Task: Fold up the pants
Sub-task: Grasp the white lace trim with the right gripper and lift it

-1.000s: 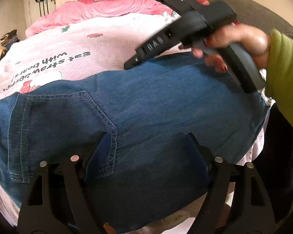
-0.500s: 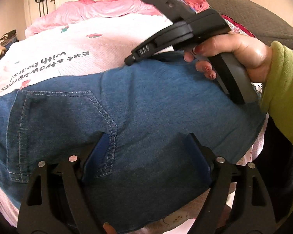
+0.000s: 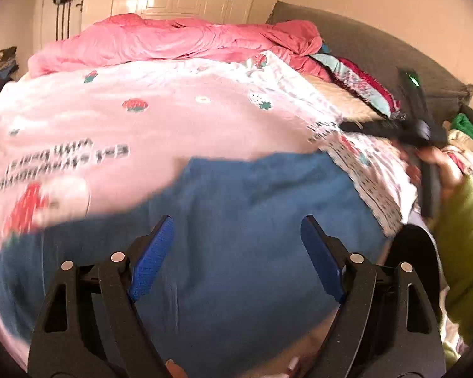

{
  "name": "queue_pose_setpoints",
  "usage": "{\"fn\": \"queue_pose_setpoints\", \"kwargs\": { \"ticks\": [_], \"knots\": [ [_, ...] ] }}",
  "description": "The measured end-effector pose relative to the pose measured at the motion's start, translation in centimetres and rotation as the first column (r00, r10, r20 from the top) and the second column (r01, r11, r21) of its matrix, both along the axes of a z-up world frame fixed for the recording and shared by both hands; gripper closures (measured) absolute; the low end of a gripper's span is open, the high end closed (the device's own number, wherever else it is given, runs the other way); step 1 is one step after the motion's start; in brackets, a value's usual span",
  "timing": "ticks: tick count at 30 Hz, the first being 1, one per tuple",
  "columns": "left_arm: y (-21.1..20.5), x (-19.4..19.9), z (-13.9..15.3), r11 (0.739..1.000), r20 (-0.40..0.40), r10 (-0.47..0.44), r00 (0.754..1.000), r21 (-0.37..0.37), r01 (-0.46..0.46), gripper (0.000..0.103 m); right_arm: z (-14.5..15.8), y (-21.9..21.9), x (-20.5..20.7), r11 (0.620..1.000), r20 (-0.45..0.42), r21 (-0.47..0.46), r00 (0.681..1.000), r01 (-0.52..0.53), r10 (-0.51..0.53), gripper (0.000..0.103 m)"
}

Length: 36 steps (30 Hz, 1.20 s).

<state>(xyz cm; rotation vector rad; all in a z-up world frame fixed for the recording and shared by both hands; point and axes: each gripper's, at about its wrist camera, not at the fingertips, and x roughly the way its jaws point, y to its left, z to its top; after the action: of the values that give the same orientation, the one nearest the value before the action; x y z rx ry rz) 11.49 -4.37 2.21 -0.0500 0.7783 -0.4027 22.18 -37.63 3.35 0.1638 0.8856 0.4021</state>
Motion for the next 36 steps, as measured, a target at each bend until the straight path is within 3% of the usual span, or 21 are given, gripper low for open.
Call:
{"fn": "queue_pose_setpoints", "kwargs": {
  "ticks": [3,5,8,12,21,23,25,30,32,33,36],
  "knots": [
    [-1.2,4.1,-0.6,1.0,-0.069,-0.012,0.998,-0.003,0.012,0.03,-1.8,-2.0,0.6,1.0,-0.062,0.023,0.998,0.013,-0.012,0.072],
    [-2.4,6.4,-1.4,0.999,-0.114,-0.045,0.993,-0.015,0.044,0.037,-2.6,-2.1,0.8,1.0,-0.078,0.02,0.997,0.021,-0.019,0.072],
    [-2.9,8.0,-3.2,0.999,-0.157,-0.037,0.987,0.011,0.039,0.044,-3.8,-2.8,1.8,0.999,-0.101,0.033,0.994,0.039,-0.035,0.072],
    [-2.6,9.1,-5.8,0.999,-0.192,-0.032,0.981,-0.014,0.03,0.044,-5.7,-2.7,2.8,0.998,-0.139,0.054,0.99,0.019,-0.011,0.071],
    [-2.6,8.8,-6.7,0.999,-0.152,-0.04,0.988,0.0,0.04,0.039,-6.6,-2.1,2.2,0.999,-0.127,0.044,0.992,0.025,-0.019,0.07],
    [-2.7,8.7,-6.7,0.999,-0.149,-0.04,0.988,0.0,0.04,0.039,-6.4,-2.0,1.9,0.999,-0.106,0.016,0.994,0.042,-0.04,0.067],
    [-2.7,8.7,-6.7,0.999,-0.148,-0.04,0.988,-0.002,0.04,0.039,-6.1,-1.9,1.5,0.998,-0.082,-0.003,0.995,0.058,-0.058,0.054],
    [-2.7,8.7,-6.7,0.999,-0.145,-0.04,0.989,-0.002,0.04,0.038,-6.4,-1.7,1.4,0.998,-0.085,-0.032,0.994,0.059,-0.061,0.054],
    [-2.7,8.8,-6.7,0.999,-0.145,-0.039,0.989,-0.005,0.039,0.038,-6.6,-1.5,1.4,0.999,-0.088,-0.028,0.995,0.044,-0.046,0.057],
    [-2.7,8.8,-6.7,0.999,-0.145,-0.038,0.989,-0.009,0.037,0.037,-6.5,-1.3,1.3,1.0,-0.086,-0.017,0.996,0.026,-0.027,0.068],
    [-2.9,8.8,-6.7,0.999,-0.14,-0.037,0.989,-0.007,0.036,0.035,-5.9,-0.9,0.7,0.999,-0.053,-0.036,0.998,0.018,-0.019,0.081]
  ]
}}
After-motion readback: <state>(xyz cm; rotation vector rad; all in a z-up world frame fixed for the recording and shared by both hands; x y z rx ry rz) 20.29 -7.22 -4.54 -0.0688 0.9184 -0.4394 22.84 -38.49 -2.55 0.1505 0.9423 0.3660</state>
